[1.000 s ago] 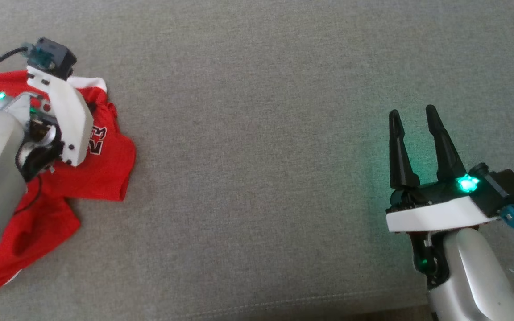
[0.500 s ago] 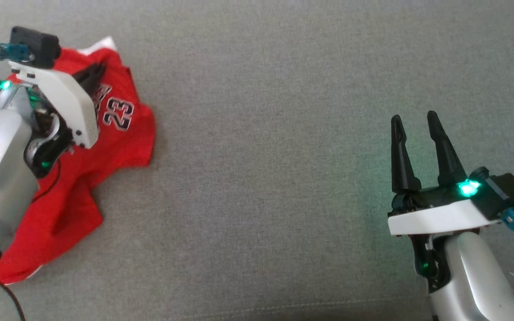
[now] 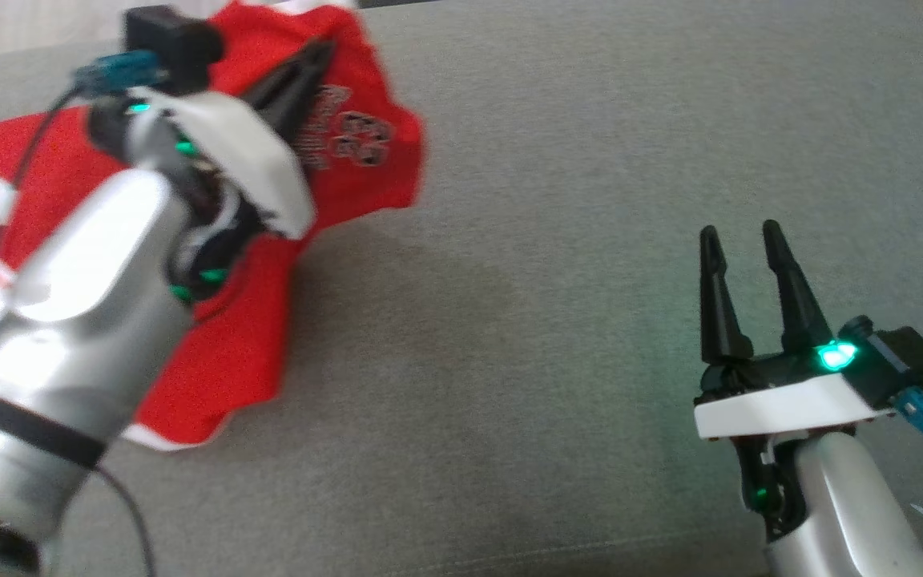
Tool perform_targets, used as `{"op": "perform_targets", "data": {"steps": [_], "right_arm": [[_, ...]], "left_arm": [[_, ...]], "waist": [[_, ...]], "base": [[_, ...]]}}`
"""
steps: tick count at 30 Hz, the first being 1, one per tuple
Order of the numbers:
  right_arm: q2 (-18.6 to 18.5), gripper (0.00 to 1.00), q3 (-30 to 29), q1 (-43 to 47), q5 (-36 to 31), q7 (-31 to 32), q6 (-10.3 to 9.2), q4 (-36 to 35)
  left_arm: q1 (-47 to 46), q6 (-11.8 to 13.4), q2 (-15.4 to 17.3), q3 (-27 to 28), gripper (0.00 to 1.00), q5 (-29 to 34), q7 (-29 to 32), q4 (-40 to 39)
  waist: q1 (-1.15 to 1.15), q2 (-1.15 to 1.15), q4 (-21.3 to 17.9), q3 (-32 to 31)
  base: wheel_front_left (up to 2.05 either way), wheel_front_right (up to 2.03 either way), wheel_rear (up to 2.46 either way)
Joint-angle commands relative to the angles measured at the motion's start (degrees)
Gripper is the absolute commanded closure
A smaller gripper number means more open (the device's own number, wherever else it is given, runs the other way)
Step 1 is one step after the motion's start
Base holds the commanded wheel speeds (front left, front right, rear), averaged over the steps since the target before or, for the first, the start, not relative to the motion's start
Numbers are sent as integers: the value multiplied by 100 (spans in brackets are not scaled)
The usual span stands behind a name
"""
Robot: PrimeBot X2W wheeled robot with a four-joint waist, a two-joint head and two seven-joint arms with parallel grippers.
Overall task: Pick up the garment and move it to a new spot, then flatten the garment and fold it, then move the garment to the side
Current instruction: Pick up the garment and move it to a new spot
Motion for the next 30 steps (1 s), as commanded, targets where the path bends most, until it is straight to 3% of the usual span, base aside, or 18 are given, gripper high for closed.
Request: {"op": "perform_targets", "data": {"steps": [1, 8, 17, 18, 19, 25, 30], "right_arm": [[-30, 0, 182, -139, 50, -37, -5, -177], [-30, 0, 460, -345, 266, -37, -5, -247], [-30, 0, 743, -492, 530, -37, -5, -278], [-30, 0, 746, -494, 542, -37, -5, -273], [-30, 0, 751, -495, 551, -37, -5, -268], [-30, 0, 653, -466, 536, -37, -5, -274], [-30, 0, 485, -415, 400, -37, -5, -257]], "left_arm": [[-329, 81, 18, 250, 100, -30, -33, -271], [-713, 443, -628, 151, 100, 136, -49, -444], [-1533, 543, -1339, 325, 100, 182, -387, 354], [-1607, 534, -1408, 344, 36, 182, -445, 502], [-1672, 535, -1457, 350, 0, 195, -489, 669], [-1870, 403, -1518, 347, 0, 320, -871, 1477], [-1766, 195, -1346, 376, 0, 409, -1089, 1781]], "waist": [[0, 0, -144, 7], [0, 0, -775, 192], [0, 0, -1516, 345], [0, 0, -1547, 342], [0, 0, -1574, 340], [0, 0, -1494, 327], [0, 0, -1101, 256]], "base": [[0, 0, 0], [0, 0, 0], [0, 0, 0], [0, 0, 0], [0, 0, 0], [0, 0, 0], [0, 0, 0]]}}
